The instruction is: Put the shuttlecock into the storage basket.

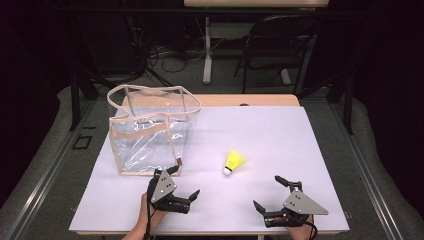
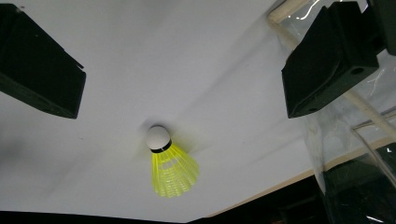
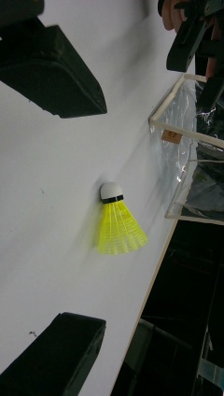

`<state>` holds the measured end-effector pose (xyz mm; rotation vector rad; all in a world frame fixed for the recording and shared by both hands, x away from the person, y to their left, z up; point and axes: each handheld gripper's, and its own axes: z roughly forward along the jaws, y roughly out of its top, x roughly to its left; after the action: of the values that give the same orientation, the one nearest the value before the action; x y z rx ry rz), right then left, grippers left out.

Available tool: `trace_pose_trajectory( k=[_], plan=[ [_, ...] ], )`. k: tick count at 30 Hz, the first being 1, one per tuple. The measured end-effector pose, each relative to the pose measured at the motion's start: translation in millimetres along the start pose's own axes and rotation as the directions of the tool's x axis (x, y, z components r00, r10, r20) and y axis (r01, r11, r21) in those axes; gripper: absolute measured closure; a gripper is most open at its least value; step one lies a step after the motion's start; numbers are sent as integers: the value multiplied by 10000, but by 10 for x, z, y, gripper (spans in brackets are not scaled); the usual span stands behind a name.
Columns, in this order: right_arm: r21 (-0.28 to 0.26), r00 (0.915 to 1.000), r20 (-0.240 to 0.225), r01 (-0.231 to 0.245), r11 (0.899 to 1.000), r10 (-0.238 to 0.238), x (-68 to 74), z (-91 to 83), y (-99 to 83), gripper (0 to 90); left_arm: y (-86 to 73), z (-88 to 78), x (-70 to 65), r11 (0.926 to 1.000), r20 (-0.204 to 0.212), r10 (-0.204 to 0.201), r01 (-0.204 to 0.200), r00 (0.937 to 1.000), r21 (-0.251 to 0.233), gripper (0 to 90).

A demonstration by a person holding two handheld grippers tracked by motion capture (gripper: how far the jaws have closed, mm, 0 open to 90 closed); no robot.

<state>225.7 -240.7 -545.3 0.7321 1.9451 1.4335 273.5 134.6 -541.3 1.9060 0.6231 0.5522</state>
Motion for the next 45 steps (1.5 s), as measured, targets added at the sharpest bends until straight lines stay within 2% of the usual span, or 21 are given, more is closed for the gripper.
trace_pose_trajectory(
  k=[6, 28, 39, 45],
  plan=[
    [8, 10000, 1, -3, 10000, 3, 0, 0, 0, 0, 36, 66, -19, 9999, 123, 70, -71, 9999, 77, 0],
    [30, 10000, 25, 22, 10000, -22, -3, -5, -1, 0, 189, 368, -137, 9979, 137, 339, -346, 9993, 547, 0],
    [61, 10000, 37, 13, 10000, -13, -5, -5, -2, 0, 266, 525, -171, 9955, 77, 239, -245, 9997, 915, 0],
    [60, 10000, 40, 11, 10000, -12, -5, -7, -3, 0, 314, 619, -223, 9943, 202, 246, -265, 9995, 1031, 0]
  ],
)
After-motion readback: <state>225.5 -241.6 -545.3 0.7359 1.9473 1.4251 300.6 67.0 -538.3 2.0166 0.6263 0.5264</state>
